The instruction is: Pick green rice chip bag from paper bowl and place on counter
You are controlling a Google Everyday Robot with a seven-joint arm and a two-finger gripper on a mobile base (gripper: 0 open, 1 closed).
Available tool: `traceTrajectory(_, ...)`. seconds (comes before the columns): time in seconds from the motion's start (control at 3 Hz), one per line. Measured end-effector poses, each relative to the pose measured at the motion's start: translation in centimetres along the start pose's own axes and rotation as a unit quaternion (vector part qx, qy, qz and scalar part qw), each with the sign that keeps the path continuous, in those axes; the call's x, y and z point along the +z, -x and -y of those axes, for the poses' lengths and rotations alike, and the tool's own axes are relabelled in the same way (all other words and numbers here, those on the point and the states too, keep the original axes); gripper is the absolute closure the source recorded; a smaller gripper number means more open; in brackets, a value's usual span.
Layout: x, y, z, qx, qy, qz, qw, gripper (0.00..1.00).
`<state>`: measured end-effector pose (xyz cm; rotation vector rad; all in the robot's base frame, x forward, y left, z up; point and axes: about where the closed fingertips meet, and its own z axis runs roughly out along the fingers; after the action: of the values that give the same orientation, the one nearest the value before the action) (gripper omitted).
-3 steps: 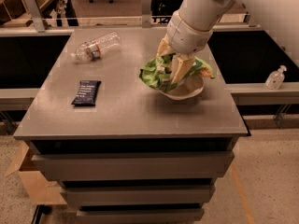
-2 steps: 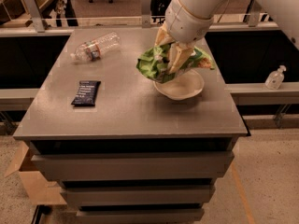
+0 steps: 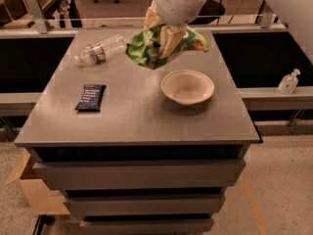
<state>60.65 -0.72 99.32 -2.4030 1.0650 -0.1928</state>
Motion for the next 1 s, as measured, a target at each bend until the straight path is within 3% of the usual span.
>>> traceTrajectory(0.33,1.3,1.4,3.1,-0.019,-0.01,0.002,0.9998,1.0)
traceTrajectory(1.0,7.2,3.7,6.1,-0.039,0.027,0.018,0.9987,1.0)
